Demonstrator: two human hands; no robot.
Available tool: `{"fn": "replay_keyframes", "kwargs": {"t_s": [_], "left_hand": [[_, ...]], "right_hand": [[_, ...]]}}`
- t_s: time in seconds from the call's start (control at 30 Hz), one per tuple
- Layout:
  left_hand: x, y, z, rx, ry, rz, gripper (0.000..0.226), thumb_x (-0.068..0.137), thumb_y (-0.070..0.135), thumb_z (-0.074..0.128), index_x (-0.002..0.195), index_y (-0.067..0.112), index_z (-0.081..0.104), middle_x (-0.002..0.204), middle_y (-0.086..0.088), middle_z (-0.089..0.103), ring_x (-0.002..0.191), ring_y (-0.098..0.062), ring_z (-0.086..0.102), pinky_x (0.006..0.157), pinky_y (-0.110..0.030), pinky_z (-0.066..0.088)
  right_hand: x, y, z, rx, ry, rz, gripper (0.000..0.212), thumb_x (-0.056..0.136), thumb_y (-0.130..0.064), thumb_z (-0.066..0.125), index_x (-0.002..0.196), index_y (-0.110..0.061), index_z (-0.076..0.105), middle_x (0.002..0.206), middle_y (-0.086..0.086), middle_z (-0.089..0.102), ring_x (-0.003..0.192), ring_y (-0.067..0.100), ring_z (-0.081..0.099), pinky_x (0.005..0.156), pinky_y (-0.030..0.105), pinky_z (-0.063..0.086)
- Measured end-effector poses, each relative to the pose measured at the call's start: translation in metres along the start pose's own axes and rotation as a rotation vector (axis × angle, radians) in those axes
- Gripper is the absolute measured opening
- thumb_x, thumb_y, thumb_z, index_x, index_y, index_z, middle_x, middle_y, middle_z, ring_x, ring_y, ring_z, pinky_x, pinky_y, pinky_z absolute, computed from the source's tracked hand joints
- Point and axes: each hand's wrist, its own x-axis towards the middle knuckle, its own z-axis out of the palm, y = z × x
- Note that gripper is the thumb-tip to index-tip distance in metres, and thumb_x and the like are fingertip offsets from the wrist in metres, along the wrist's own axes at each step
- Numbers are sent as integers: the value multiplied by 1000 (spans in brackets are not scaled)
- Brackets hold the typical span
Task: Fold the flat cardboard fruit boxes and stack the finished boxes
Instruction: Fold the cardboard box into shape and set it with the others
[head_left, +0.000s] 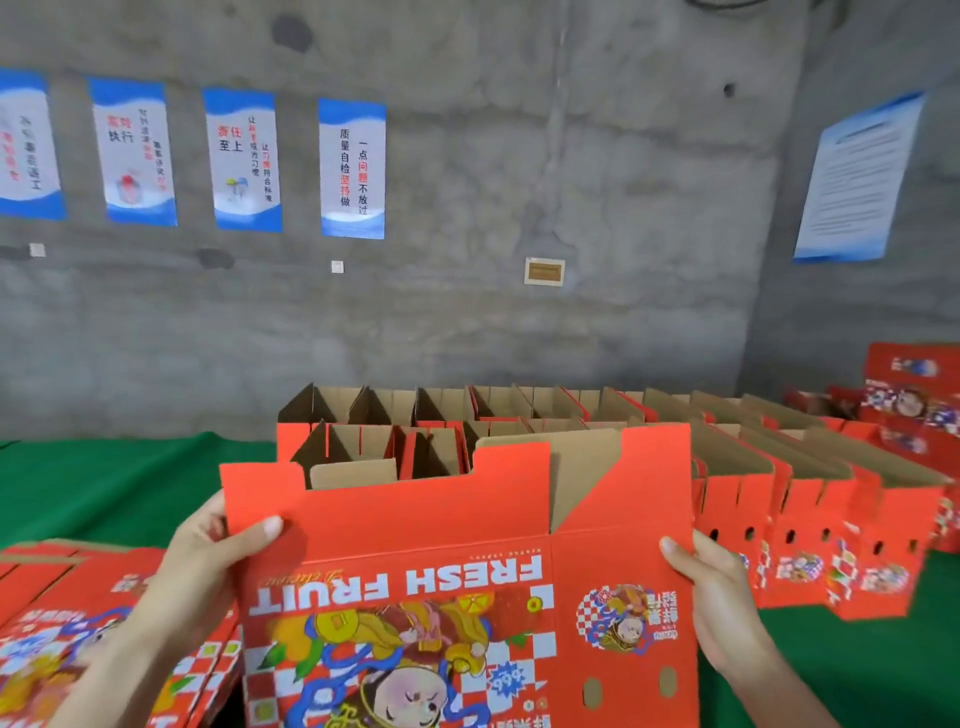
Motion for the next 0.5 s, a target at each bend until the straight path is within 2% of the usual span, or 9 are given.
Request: {"fn": "replay_keyframes", "kwargs": {"t_s": [0.03,0.1,0.17,0.23,0.27,0.33,0.4,0.43,0.5], "left_hand": [[-4,-2,2,-5,-41,-36,33,69,-3,58,93,15,72,89,-13,74,71,-23,71,61,-32,59],[-12,-7,6,25,-79,-129,34,66,-9,58,89,11,74,90,-22,72,69,-30,71,59,-36,59],[-19,-13,17,83,-85,-190,29,63,-10,62,86,4,74,90,-30,69,68,-36,70,58,-38,59],[-24,-20,30,92,-28,-196,25,64,-8,64,86,-1,73,88,-32,69,66,-38,69,56,-39,59],[-26,-23,36,76,8,-195,24,64,-6,64,87,-4,71,87,-32,69,65,-39,69,54,-39,59],[-30,-27,48,58,44,-208,30,64,-5,65,94,-8,67,88,-33,68,65,-40,69,54,-41,58],[-33,-31,60,56,38,-233,31,65,-5,65,95,-8,65,88,-34,67,64,-41,68,52,-40,58],[-34,-33,66,62,31,-239,31,65,-6,65,96,-8,65,88,-34,67,64,-40,69,50,-39,57],[-36,-35,74,78,17,-246,32,64,-6,65,96,-8,65,88,-34,67,64,-40,69,49,-36,57]], "right_hand": [[0,0,-5,-10,-13,4,28,85,-10,62,112,-16,65,124,3,64,119,12,57,107,38,36],[2,2,-15,-30,-45,19,28,86,-10,61,112,-19,63,124,2,63,120,14,54,110,37,30],[6,5,-26,-35,-35,59,40,86,-10,62,125,-15,56,137,4,53,128,17,45,113,36,23],[9,7,-32,-57,-9,106,60,90,-10,61,144,-7,36,151,8,34,141,21,28,115,39,18],[10,7,-31,-110,4,100,62,91,-10,61,146,-7,33,152,7,32,141,20,28,114,39,20],[8,7,-27,-319,66,1,56,89,-8,64,139,-15,39,142,4,40,129,16,40,109,36,29],[5,5,-22,-558,226,-163,58,87,-7,67,137,-17,41,137,3,44,124,19,45,106,39,37],[3,5,-20,-630,280,-272,54,86,-7,67,134,-19,45,131,2,48,118,18,49,100,38,42],[-3,5,-10,-736,203,-453,44,86,-9,66,122,-28,49,115,-6,54,97,6,54,82,24,44]]}}
